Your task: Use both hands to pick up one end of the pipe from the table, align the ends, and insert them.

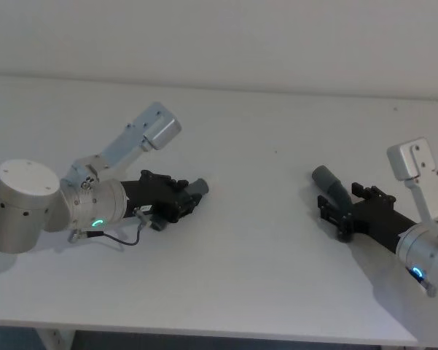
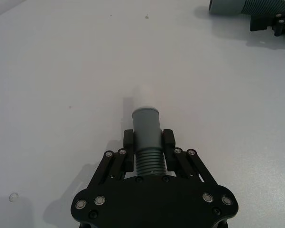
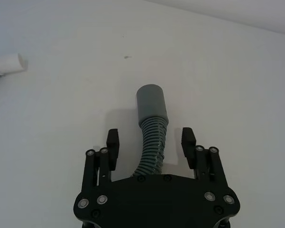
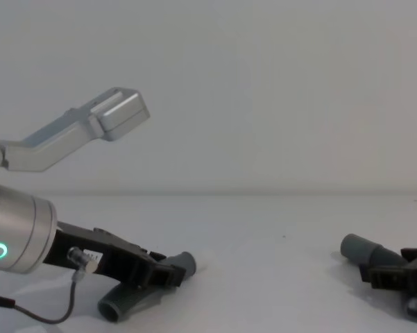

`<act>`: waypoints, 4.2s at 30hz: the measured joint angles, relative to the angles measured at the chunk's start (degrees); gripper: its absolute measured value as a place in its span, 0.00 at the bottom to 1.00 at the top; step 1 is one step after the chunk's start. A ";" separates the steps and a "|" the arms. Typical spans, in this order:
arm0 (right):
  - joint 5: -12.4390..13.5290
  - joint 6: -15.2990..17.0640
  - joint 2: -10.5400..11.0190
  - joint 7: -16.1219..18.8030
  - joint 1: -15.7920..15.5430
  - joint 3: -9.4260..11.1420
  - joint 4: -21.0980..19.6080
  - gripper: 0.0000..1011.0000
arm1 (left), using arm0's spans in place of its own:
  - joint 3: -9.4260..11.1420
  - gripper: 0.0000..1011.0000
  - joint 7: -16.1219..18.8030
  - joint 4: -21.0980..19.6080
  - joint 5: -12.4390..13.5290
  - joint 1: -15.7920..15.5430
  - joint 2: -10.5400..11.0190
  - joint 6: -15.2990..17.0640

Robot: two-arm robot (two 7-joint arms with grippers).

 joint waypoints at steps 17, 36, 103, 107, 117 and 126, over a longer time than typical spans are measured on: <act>0.05 0.64 -0.23 -0.05 0.04 0.12 0.05 0.27 | 0.00 0.35 0.00 0.00 0.00 0.00 0.00 0.00; 0.07 0.30 -0.43 -0.05 -0.06 0.21 0.08 0.17 | 0.00 0.35 0.06 0.00 0.01 -0.03 0.01 -0.14; 10.54 -24.58 13.23 34.05 7.78 -3.79 2.57 0.16 | 5.47 0.35 -26.47 6.90 -0.25 -15.86 5.76 -20.44; 10.54 -24.54 13.77 34.59 7.97 -4.24 2.60 0.16 | 6.43 0.35 -27.95 7.30 -0.13 -16.85 5.85 -20.85; 10.75 -24.12 14.76 35.05 7.95 -4.91 1.99 0.16 | 7.98 0.35 -30.04 7.73 0.15 -18.14 6.00 -21.16; 11.19 -23.67 15.51 35.21 7.90 -5.43 1.53 0.16 | 9.06 0.35 -30.55 7.76 0.22 -18.78 6.24 -20.99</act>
